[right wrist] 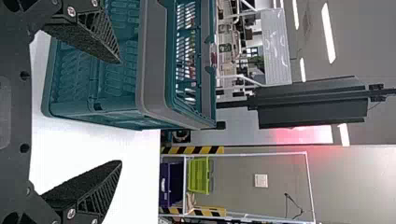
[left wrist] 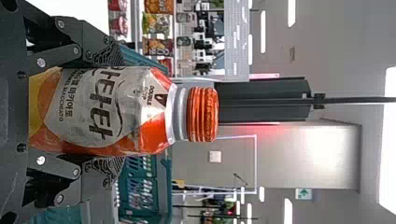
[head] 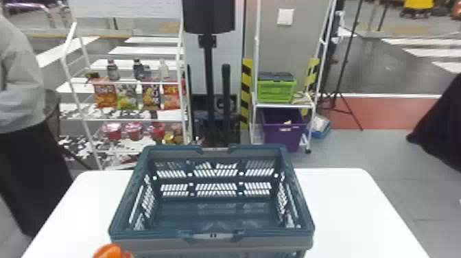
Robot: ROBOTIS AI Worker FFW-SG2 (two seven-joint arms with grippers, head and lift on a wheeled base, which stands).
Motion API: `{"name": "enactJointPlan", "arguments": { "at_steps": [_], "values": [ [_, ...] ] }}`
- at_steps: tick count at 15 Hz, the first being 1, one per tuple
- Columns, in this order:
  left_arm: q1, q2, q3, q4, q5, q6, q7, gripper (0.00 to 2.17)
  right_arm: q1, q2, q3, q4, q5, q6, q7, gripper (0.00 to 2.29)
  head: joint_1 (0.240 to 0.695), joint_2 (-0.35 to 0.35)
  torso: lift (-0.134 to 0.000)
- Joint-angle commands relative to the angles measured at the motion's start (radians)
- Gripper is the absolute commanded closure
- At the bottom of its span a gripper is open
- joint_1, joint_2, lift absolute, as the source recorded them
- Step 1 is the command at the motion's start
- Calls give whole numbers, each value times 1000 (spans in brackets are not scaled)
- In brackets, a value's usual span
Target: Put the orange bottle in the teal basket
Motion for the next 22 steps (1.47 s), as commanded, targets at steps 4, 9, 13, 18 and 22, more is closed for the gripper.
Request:
{"name": "enactJointPlan", "arguments": {
  "at_steps": [4, 9, 13, 18, 22],
  "values": [
    [-113, -3, 76, -194, -10, 389, -71, 620, -8, 9, -8, 17, -2, 3, 0, 127, 499, 0, 0],
    [-398, 58, 89, -269, -59, 862, -164, 616, -10, 32, -21, 29, 7, 3, 0, 127, 499, 0, 0],
    [-662, 138, 29, -156, -61, 1067, -233, 616, 1, 67, -19, 41, 36, 3, 0, 127, 499, 0, 0],
    [-953, 244, -98, 137, -50, 1080, -339, 616, 19, 117, -25, 51, 78, 3, -5, 127, 499, 0, 0],
    [-1176, 321, -240, 384, 14, 1076, -457, 616, 24, 150, -41, 61, 91, 0, -8, 127, 499, 0, 0]
  ]
}}
